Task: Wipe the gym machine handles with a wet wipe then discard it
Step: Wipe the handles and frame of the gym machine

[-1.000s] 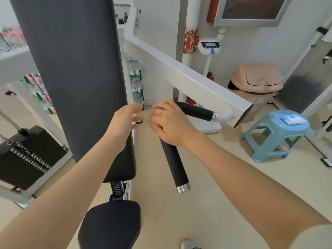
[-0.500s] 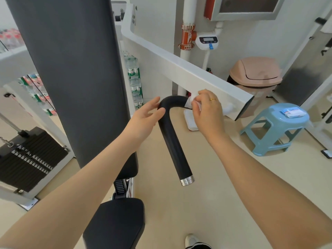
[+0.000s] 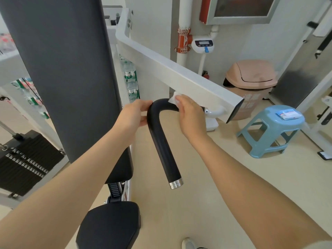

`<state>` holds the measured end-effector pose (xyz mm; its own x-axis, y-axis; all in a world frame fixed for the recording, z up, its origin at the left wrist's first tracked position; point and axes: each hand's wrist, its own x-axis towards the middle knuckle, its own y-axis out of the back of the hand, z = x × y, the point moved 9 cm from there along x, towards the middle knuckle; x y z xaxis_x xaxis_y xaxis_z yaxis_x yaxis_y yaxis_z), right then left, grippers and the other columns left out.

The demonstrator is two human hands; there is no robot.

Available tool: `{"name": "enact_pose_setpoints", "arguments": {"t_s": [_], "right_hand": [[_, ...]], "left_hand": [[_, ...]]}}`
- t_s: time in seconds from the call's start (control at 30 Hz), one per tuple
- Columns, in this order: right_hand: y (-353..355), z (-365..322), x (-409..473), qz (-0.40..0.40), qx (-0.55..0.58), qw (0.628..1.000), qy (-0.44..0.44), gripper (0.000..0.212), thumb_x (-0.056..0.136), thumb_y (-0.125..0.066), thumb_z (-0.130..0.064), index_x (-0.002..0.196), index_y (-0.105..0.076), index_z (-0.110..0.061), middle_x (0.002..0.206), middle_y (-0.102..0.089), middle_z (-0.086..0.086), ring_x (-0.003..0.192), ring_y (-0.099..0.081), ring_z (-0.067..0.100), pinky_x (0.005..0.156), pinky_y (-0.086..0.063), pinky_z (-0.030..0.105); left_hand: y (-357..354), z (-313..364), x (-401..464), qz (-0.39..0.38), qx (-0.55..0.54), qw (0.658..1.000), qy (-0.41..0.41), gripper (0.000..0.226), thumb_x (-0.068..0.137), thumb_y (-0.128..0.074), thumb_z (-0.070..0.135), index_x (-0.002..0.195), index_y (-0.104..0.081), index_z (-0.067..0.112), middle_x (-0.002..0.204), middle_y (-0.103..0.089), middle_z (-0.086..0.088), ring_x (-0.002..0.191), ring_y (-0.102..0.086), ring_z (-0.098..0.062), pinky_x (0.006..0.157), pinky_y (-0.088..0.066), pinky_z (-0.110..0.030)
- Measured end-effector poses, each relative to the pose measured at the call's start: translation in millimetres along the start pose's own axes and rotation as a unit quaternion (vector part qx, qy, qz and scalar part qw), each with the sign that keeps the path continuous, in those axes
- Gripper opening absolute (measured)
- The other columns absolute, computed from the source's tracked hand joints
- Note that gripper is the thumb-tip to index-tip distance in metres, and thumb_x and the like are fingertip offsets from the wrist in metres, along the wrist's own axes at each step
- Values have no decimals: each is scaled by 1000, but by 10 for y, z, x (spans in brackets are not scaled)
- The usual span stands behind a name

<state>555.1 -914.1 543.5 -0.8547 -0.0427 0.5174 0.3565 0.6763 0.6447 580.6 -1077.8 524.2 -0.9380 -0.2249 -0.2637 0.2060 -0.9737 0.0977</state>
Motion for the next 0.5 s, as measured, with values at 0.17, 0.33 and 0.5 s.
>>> {"name": "enact_pose_setpoints", "arguments": {"t_s": [0.17,0.33,0.5], "right_hand": [[-249,-355,30,-143,57,982,114,38,93,-43,-1,129,-52,-9,138,-49,8,127,-44,27,109,-28,33],[-365,-557,-208,-236,52,942,231,41,91,-46,3,129,-52,-11,142,-45,8,134,-37,22,111,-24,25],[-249,-374,-404,-152,250,955,58,30,92,-50,-3,120,-60,-6,130,-56,8,118,-44,0,100,-31,5]], "left_hand": [[72,-89,29,-8,-58,998,0,34,98,-31,28,119,-55,15,104,-65,-1,92,-65,-23,86,-52,-34],[112,-97,72,-5,-63,998,-2,34,98,-30,30,117,-56,17,98,-65,-1,89,-66,-20,73,-53,-27],[77,-130,40,-16,-47,999,-14,33,99,-33,29,111,-61,16,104,-65,3,91,-66,-17,80,-53,-27]]}}
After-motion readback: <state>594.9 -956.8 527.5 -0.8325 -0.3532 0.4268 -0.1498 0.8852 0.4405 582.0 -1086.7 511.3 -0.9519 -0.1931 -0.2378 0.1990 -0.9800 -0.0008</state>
